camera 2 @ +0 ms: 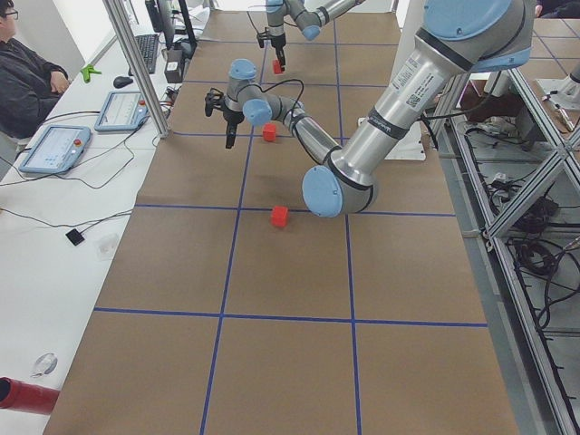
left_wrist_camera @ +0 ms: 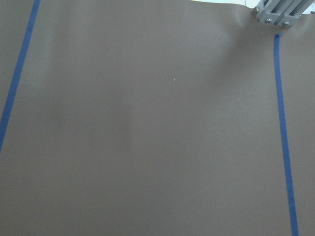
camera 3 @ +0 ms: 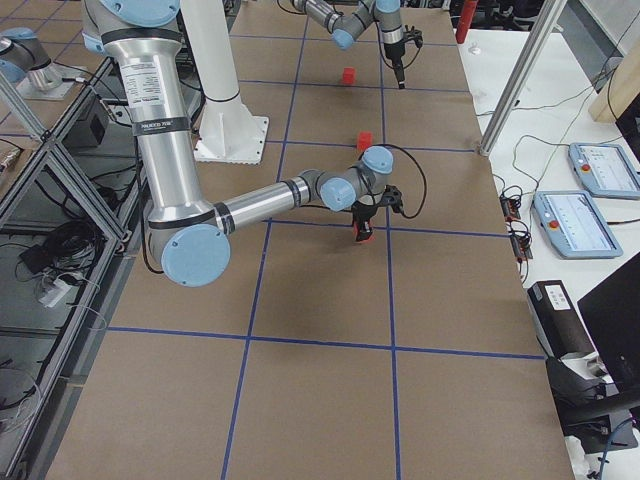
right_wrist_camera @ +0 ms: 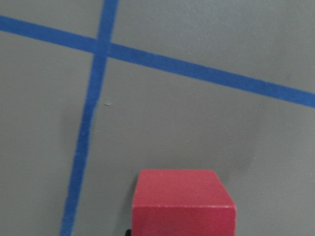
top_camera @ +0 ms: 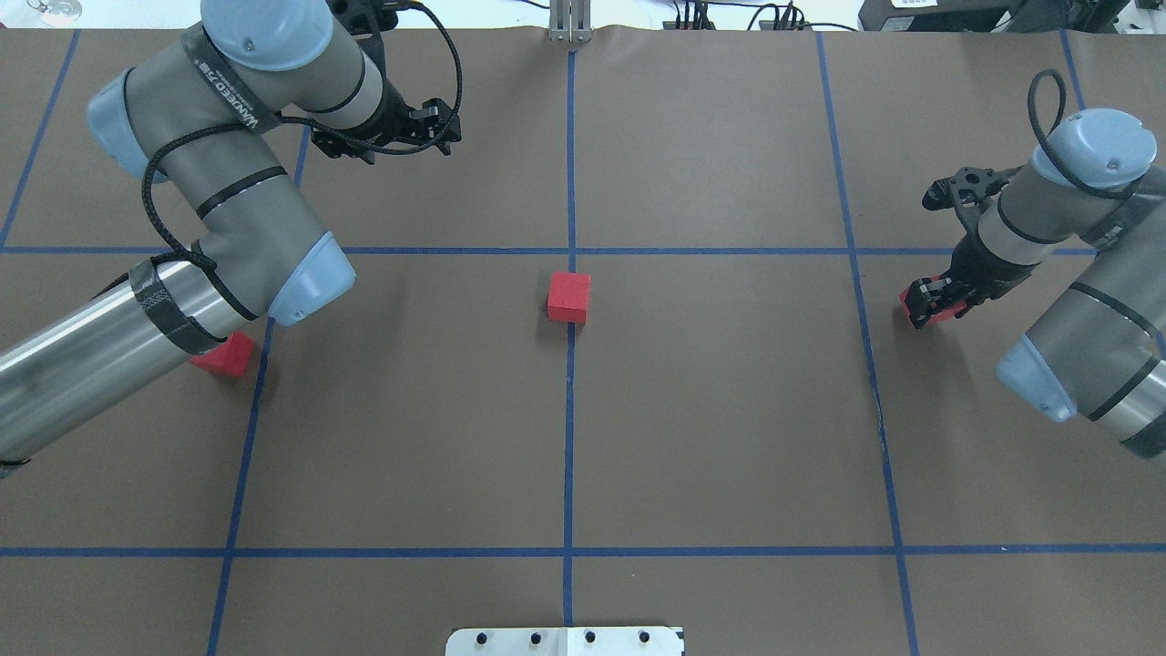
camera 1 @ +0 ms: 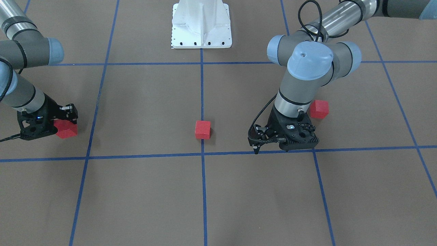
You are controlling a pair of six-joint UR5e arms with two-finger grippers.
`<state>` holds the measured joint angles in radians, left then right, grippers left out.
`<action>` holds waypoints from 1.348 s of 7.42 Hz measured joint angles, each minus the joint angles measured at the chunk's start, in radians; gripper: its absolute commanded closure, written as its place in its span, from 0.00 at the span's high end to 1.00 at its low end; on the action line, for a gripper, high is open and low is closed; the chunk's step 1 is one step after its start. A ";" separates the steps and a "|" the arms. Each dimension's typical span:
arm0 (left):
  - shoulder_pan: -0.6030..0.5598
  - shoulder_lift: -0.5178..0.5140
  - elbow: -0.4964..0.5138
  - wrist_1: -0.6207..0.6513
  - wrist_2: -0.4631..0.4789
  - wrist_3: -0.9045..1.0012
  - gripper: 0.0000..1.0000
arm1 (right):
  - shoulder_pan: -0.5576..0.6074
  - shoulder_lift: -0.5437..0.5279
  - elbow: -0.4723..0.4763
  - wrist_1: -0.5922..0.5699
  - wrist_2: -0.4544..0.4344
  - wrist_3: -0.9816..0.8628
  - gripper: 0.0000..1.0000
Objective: Form red blocks into L shape at center
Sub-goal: 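Carry the red cube with the right gripper toward the centered cube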
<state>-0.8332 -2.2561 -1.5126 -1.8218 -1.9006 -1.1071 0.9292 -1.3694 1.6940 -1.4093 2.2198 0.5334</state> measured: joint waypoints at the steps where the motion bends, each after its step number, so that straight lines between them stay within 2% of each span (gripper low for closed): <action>1: -0.009 0.054 -0.040 -0.009 -0.001 0.041 0.99 | -0.002 0.036 0.020 -0.005 0.013 0.025 0.00; 3: -0.053 0.194 -0.137 -0.016 -0.005 0.150 0.99 | -0.074 0.152 0.027 -0.008 0.008 0.171 0.00; 4: -0.079 0.246 -0.165 -0.019 -0.011 0.194 0.99 | -0.148 0.209 0.026 -0.008 -0.044 0.277 0.00; 7: -0.155 0.327 -0.182 -0.032 -0.068 0.276 0.99 | -0.369 0.329 0.027 -0.001 -0.284 0.531 0.00; 8: -0.171 0.343 -0.181 -0.036 -0.074 0.299 0.99 | -0.420 0.363 0.022 -0.001 -0.337 0.614 0.00; 10: -0.182 0.357 -0.175 -0.039 -0.076 0.321 0.99 | -0.472 0.462 -0.044 -0.008 -0.376 0.710 0.00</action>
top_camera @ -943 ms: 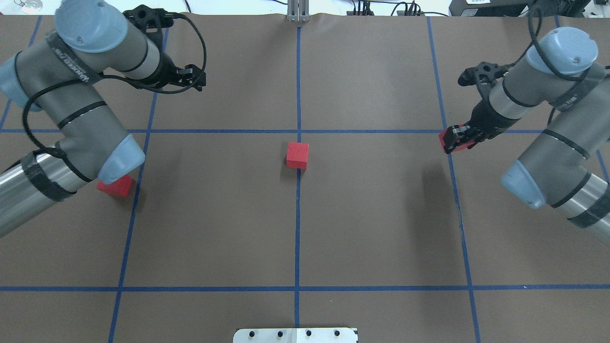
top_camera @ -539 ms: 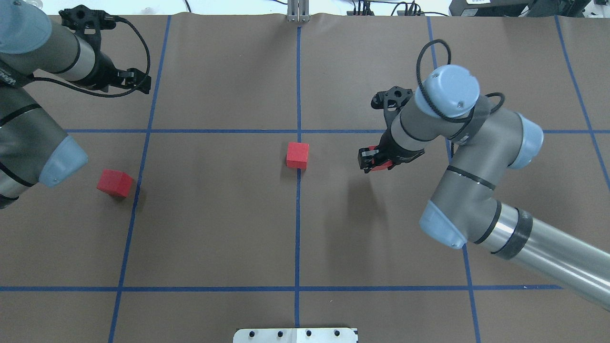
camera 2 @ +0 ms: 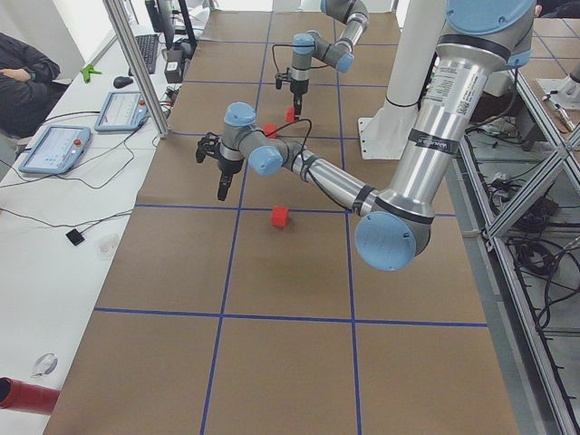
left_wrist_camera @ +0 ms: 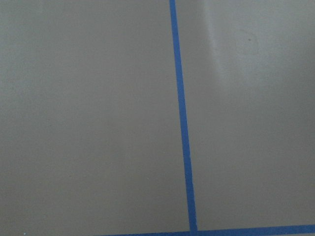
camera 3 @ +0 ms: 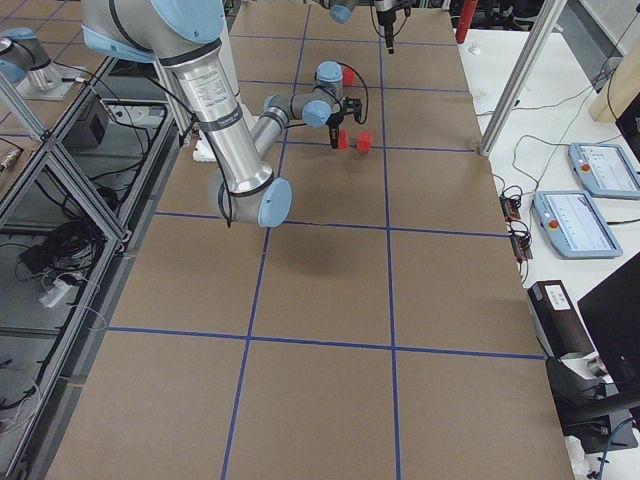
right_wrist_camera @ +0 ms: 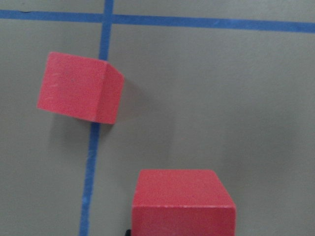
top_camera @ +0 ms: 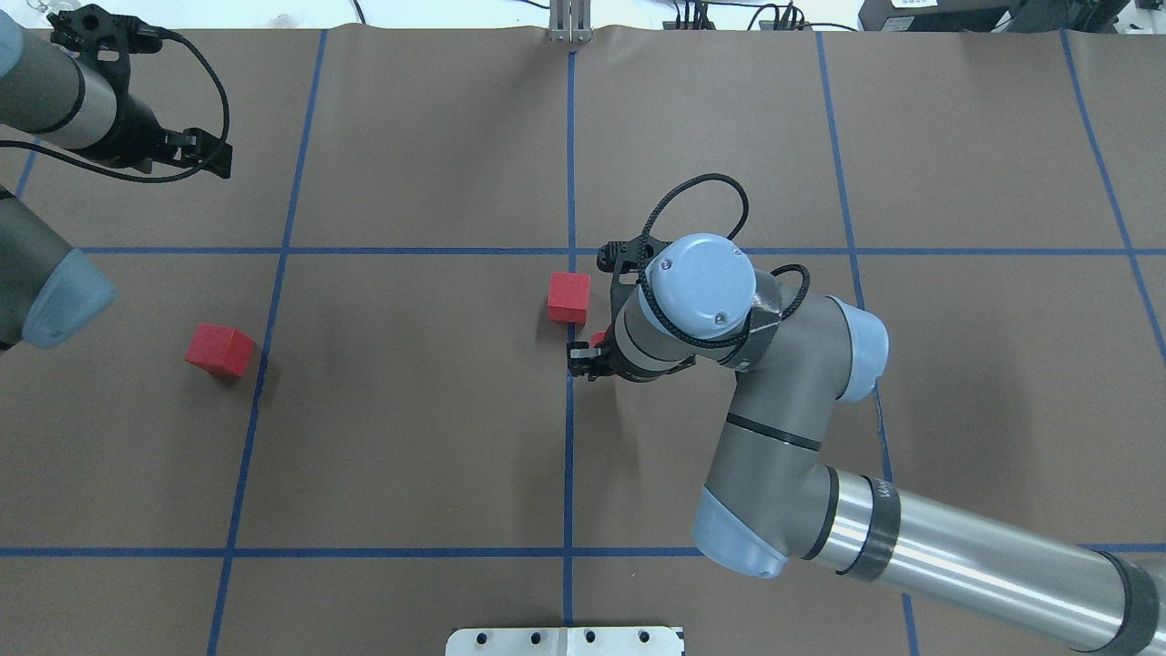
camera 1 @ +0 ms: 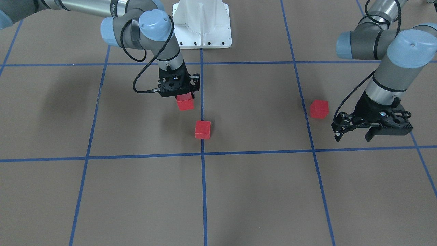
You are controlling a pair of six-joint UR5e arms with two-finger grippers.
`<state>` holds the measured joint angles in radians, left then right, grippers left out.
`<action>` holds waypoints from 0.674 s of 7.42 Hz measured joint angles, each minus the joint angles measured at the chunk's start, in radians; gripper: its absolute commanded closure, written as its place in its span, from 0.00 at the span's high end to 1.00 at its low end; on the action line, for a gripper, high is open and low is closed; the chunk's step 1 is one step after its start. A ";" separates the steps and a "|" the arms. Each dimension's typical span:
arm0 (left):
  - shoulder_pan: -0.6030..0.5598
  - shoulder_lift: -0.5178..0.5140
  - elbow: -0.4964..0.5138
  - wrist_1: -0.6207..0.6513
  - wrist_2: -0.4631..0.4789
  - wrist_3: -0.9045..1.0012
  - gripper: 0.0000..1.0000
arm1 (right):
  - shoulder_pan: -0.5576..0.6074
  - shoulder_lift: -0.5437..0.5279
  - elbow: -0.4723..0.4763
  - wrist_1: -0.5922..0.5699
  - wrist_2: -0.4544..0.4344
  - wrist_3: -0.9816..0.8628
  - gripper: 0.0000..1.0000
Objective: Form red blocks into L shape at center
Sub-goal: 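Carry the red cube with the right gripper toward the centered cube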
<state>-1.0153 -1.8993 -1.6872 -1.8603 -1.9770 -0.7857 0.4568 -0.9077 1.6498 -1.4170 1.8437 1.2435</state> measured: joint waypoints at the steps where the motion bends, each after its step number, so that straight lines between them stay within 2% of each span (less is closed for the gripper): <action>1: -0.001 0.004 0.002 -0.001 0.000 0.003 0.99 | -0.007 0.051 -0.056 -0.002 -0.003 0.012 0.00; 2: -0.001 0.008 0.002 -0.001 0.000 0.004 0.99 | -0.009 0.086 -0.101 -0.004 -0.003 0.015 0.00; 5: -0.002 0.012 0.003 -0.002 0.000 0.004 0.99 | -0.009 0.119 -0.152 -0.013 -0.008 0.006 0.00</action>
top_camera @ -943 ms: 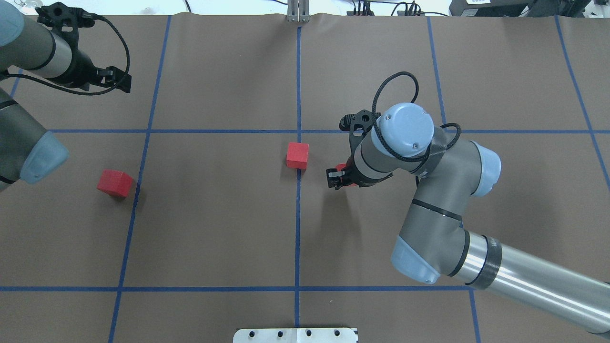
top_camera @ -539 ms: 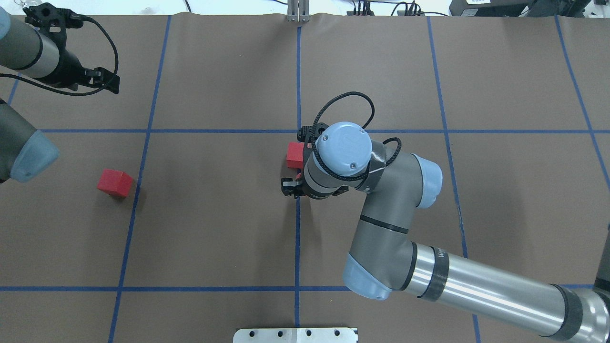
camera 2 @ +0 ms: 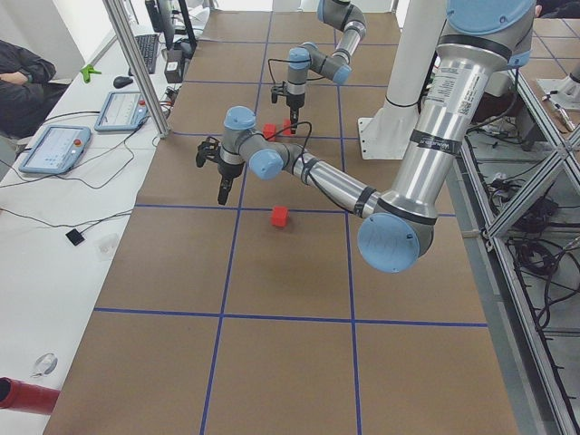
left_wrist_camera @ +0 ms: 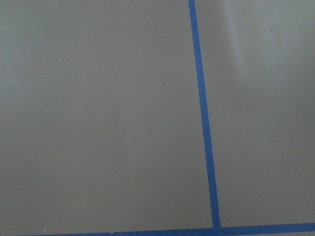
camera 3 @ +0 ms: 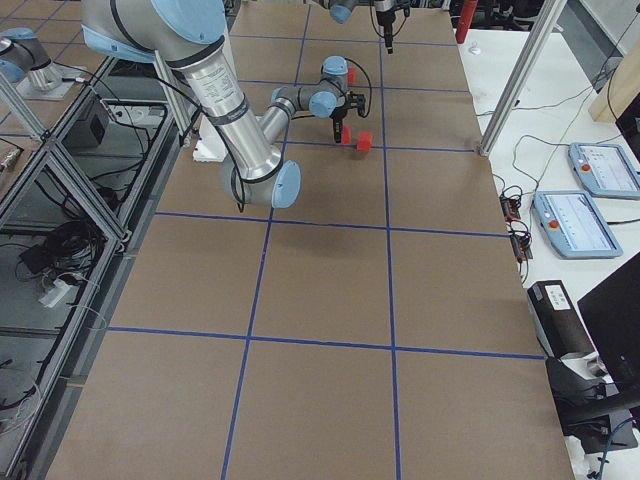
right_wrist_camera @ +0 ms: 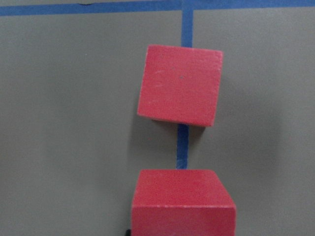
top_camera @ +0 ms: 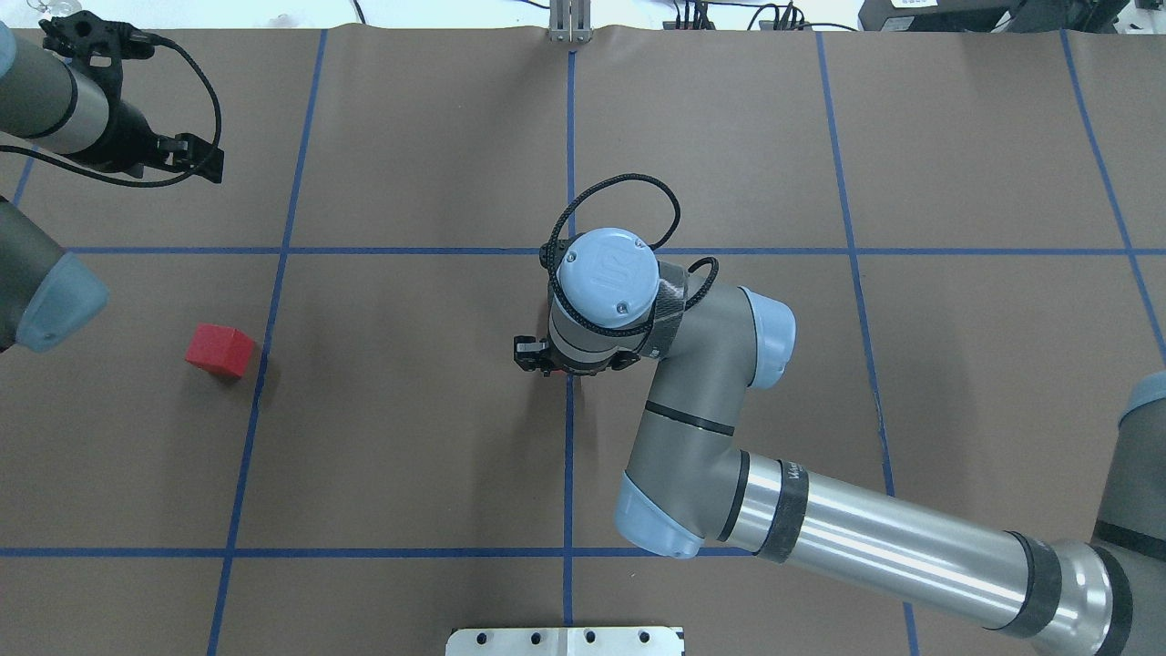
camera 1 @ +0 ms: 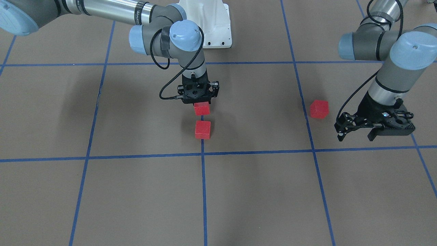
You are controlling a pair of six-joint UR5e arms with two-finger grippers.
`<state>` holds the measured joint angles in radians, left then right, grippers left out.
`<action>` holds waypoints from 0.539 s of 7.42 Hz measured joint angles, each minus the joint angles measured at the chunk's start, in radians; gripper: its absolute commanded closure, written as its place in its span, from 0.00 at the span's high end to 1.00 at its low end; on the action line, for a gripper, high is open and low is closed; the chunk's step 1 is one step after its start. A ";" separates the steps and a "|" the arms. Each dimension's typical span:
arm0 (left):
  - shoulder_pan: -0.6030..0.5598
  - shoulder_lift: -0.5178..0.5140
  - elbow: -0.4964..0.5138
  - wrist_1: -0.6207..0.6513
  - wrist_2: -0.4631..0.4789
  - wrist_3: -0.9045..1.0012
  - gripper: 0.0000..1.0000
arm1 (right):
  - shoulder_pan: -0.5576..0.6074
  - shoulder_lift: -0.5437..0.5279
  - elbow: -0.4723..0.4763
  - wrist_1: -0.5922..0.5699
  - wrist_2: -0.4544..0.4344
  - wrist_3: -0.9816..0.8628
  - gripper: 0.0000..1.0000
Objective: Form red blocks into L shape at center
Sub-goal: 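Carry the red cube with the right gripper toward the centered cube, then lower the cube against the centered cube's near side and open the right gripper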
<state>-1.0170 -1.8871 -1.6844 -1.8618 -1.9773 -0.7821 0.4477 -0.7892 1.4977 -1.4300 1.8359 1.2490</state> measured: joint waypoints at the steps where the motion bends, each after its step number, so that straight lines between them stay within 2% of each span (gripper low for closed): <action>1: 0.000 0.000 0.000 0.000 0.000 0.000 0.99 | 0.001 0.013 -0.021 -0.001 -0.010 -0.004 0.00; 4: 0.000 0.000 0.000 0.000 0.000 0.000 0.99 | 0.011 0.045 -0.067 -0.001 -0.042 -0.021 0.00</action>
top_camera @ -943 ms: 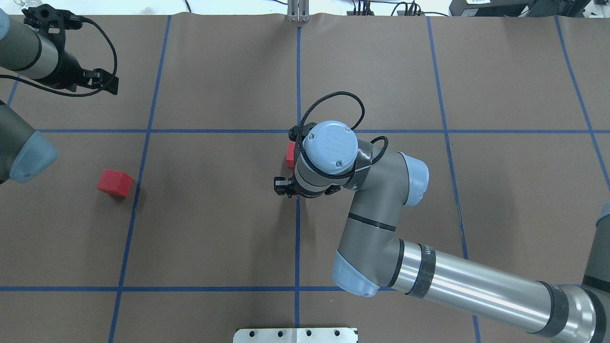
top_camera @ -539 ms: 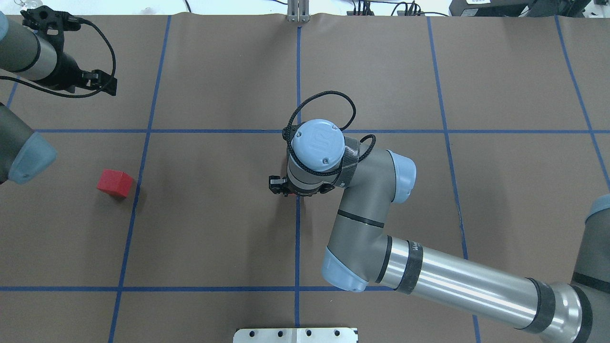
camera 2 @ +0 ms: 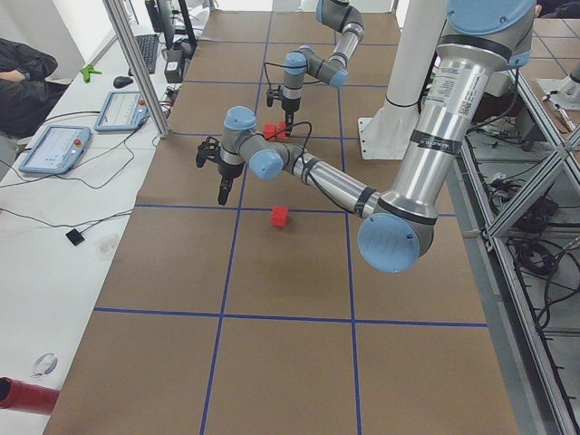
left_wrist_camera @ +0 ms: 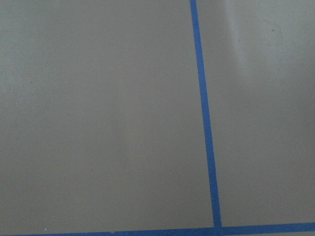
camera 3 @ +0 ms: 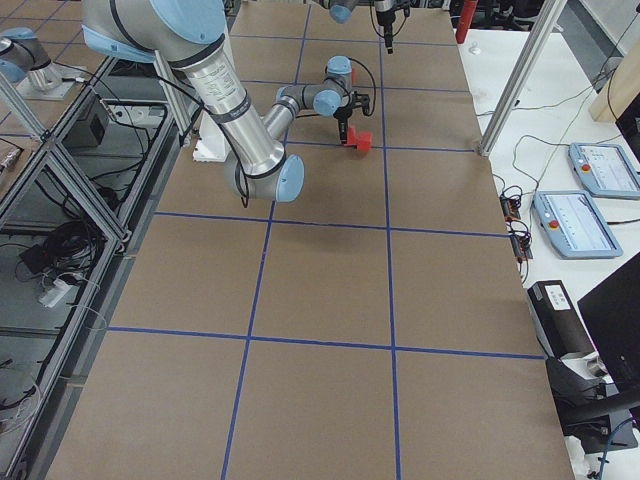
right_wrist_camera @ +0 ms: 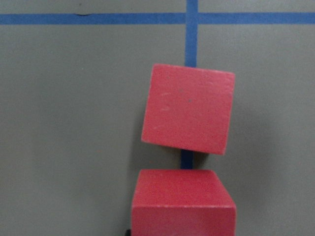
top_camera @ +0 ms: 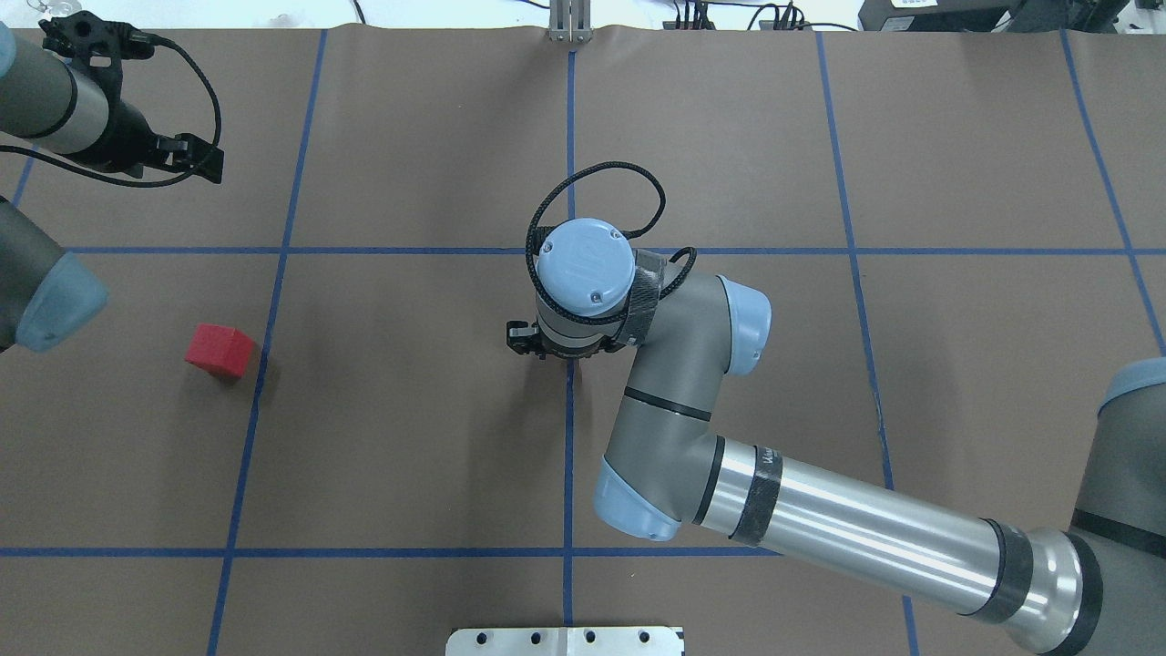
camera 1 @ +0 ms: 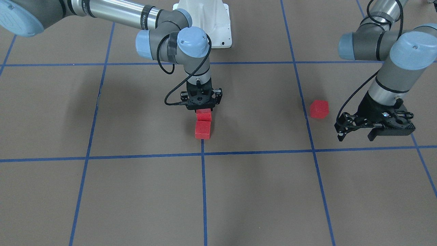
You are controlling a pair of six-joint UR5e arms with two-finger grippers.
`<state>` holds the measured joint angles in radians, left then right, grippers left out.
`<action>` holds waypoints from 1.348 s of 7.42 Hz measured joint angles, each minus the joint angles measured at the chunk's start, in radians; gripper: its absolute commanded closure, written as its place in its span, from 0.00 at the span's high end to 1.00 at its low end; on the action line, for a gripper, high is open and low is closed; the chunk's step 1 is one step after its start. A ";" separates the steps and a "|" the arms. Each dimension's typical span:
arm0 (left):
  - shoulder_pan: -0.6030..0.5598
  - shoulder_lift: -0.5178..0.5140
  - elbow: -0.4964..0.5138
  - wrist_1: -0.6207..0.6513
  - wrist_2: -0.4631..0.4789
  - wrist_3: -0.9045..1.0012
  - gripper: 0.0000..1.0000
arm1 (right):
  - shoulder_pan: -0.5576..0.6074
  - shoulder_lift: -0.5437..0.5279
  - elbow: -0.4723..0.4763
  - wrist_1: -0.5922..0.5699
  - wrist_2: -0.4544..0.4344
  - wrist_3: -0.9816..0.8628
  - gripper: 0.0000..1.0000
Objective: Form red blocks into L shape at center
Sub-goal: 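Lower the cube against the centered cube's near side and open the right gripper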
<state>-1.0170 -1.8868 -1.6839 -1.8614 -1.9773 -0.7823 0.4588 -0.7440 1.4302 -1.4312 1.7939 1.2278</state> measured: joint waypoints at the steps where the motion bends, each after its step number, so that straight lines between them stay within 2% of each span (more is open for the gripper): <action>1: 0.000 0.000 0.001 0.000 0.000 0.000 0.99 | 0.006 0.001 -0.003 0.000 -0.003 -0.008 0.05; 2: 0.000 0.000 0.001 0.000 0.000 0.000 0.99 | 0.009 0.001 -0.007 0.000 -0.005 -0.014 0.22; 3: 0.000 0.001 0.001 0.000 0.000 0.000 0.99 | 0.010 0.001 -0.013 0.000 -0.006 -0.022 0.24; 4: 0.000 0.002 0.001 0.000 0.000 0.000 0.99 | 0.010 0.000 -0.018 0.000 -0.007 -0.026 0.37; 5: 0.001 0.003 0.001 0.000 0.000 0.000 0.99 | 0.010 0.000 -0.021 0.000 -0.008 -0.028 0.63; 7: 0.001 0.004 0.001 -0.001 0.000 0.000 0.99 | 0.010 -0.001 -0.022 0.001 -0.020 -0.029 0.93; 8: 0.001 0.004 0.001 -0.001 0.000 0.000 0.99 | 0.010 -0.001 -0.022 0.001 -0.024 -0.030 0.97; 10: 0.000 0.005 0.001 -0.001 0.000 0.000 0.99 | 0.010 0.000 -0.022 0.002 -0.026 -0.030 0.98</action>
<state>-1.0169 -1.8822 -1.6828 -1.8623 -1.9773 -0.7823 0.4693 -0.7438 1.4082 -1.4293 1.7675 1.1980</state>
